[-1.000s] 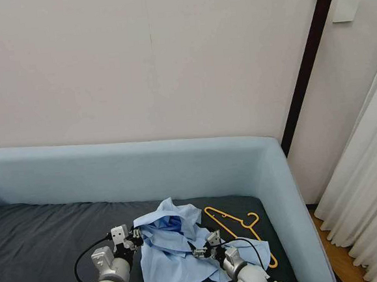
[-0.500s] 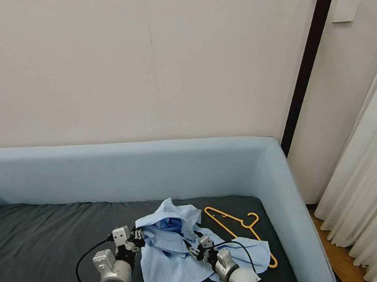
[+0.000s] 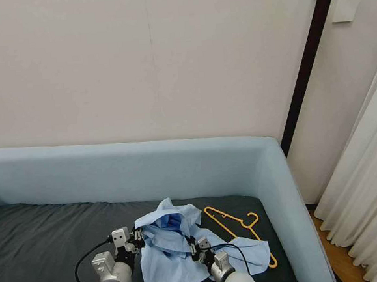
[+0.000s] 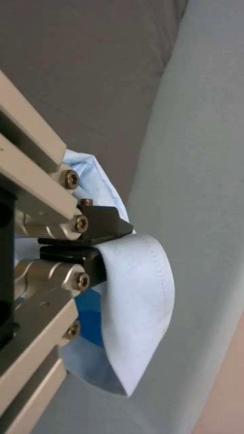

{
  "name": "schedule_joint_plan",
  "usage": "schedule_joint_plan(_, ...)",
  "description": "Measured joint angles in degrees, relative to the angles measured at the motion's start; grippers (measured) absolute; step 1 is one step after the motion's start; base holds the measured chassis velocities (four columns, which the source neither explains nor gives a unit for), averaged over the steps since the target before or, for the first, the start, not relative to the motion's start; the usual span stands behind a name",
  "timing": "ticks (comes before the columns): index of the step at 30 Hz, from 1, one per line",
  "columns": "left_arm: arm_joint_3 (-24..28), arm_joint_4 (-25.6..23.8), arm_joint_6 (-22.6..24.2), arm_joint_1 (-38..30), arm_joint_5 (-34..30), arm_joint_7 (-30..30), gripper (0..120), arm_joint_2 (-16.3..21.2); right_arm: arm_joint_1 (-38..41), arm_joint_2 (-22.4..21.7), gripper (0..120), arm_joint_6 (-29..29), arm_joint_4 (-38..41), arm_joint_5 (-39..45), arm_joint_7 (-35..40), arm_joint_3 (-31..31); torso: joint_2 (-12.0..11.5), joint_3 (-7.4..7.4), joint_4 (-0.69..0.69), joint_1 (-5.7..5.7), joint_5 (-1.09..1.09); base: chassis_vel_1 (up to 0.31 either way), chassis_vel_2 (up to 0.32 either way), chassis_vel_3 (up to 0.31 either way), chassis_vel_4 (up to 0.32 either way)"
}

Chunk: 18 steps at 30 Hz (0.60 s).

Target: Pick up the clothes from the sofa and hang them on the clothes hanger.

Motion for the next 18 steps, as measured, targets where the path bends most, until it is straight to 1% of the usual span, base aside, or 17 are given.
schedule_joint_plan(2,-0.2,0.1,-0.1,0.5,0.6,-0.2,0,-0.1,-0.2,-0.8,0,-2.1,2.6,-0.3,2.7,0.4,0.0,0.0,0.0,0.0,-0.01,0.0,0.0,0.0,0.0)
schedule_joint_plan(3,-0.2,0.1,-0.1,0.5,0.6,-0.2,0,-0.1,-0.2,-0.8,0,-2.1,2.6,-0.3,2.7,0.4,0.0,0.0,0.0,0.0,-0.01,0.0,0.0,0.0,0.0)
schedule_joint_plan(6,-0.6,-0.3,-0.1,0.9,1.7,-1.1,0,-0.2,-1.1,-3.6,0,-6.9,9.4,2.6,6.3,1.1,0.0,0.0,0.0,0.0,0.0,0.0,0.0,0.0,0.0)
schedule_joint_plan(8,-0.7,-0.5,-0.1,0.9,1.9,-1.2,0,-0.2,-1.2,-3.9,0,-7.3,10.2,3.2,6.5,1.2,0.0,0.0,0.0,0.0,-0.01,0.0,0.0,0.0,0.0)
schedule_joint_plan(9,-0.9,-1.0,0.1,0.9,2.0,-1.5,0,0.0,-1.3,-5.1,0,-8.6,13.2,5.0,7.5,1.5,0.0,0.0,-0.02,0.0,-0.01,0.0,0.0,0.0,0.0)
schedule_joint_plan(10,-1.2,-1.8,0.5,0.4,2.1,-1.9,0,0.7,-1.0,-6.6,0,-10.1,16.6,6.6,8.4,1.7,0.0,0.0,-0.01,0.0,-0.01,0.0,0.0,0.0,0.0)
schedule_joint_plan(11,-1.3,-2.4,0.8,-0.1,2.1,-2.1,0,1.4,-0.6,-7.6,0,-11.2,18.8,7.6,9.1,1.7,0.0,0.0,-0.01,0.0,0.0,0.0,0.0,0.0,0.0)
schedule_joint_plan(12,-1.3,-2.4,0.8,-0.1,2.1,-2.1,0,1.4,-0.6,-7.6,0,-11.2,18.8,7.6,9.1,1.7,0.0,0.0,-0.01,0.0,0.0,0.0,0.0,0.0,0.0)
schedule_joint_plan(14,-1.0,-4.2,2.3,-3.9,0.7,-2.7,0,4.7,2.6,-11.0,0,-17.2,26.8,12.8,12.7,1.8,0.0,0.0,0.0,0.0,-0.02,0.0,0.0,0.0,0.0)
schedule_joint_plan(17,1.8,-5.3,4.3,-13.5,-4.2,-3.1,0,10.7,8.3,-15.9,0,-27.2,36.5,23.8,17.6,1.9,0.0,0.0,0.0,0.0,0.0,0.0,0.0,0.0,0.0)
schedule_joint_plan(18,1.8,-5.3,4.3,-13.5,-4.2,-3.1,0,10.7,8.3,-15.9,0,-27.2,36.5,23.8,17.6,1.9,0.0,0.0,0.0,0.0,0.0,0.0,0.0,0.0,0.0)
